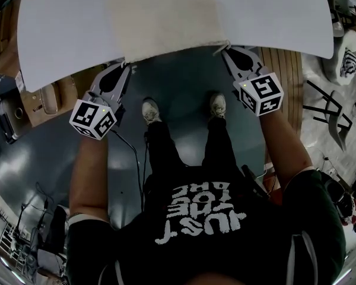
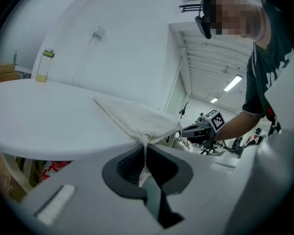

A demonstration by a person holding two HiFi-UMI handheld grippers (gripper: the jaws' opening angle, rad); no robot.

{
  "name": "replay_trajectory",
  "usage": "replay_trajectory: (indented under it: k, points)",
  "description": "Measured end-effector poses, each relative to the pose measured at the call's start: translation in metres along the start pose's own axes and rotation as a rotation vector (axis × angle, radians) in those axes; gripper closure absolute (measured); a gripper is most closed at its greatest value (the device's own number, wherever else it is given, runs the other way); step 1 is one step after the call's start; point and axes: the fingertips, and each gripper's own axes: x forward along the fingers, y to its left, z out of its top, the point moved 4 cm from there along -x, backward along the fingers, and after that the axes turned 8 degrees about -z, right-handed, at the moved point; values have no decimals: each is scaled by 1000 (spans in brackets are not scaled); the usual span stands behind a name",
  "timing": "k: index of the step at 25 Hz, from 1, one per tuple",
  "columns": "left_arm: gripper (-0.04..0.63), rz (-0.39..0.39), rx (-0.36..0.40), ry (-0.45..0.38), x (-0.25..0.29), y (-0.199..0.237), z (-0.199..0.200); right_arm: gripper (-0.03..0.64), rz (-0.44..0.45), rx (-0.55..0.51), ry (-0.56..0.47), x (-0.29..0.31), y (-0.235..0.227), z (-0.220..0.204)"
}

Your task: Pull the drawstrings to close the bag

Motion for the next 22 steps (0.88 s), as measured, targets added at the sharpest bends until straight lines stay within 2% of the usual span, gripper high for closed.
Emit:
replay_trajectory:
  k: [6, 14, 19, 22]
  points:
    - [581, 48, 6, 4, -7, 0, 7, 606, -29, -22, -38, -20, -6, 18]
    - [580, 90, 86, 37, -31, -6, 37, 607, -112, -134, -75, -42, -16, 54]
    - [579, 89, 100, 104, -40, -6, 43, 606, -152, -153, -77, -48, -25, 73]
    - [579, 60, 114, 121, -43, -10, 46, 607, -167, -162, -81, -50, -27, 82]
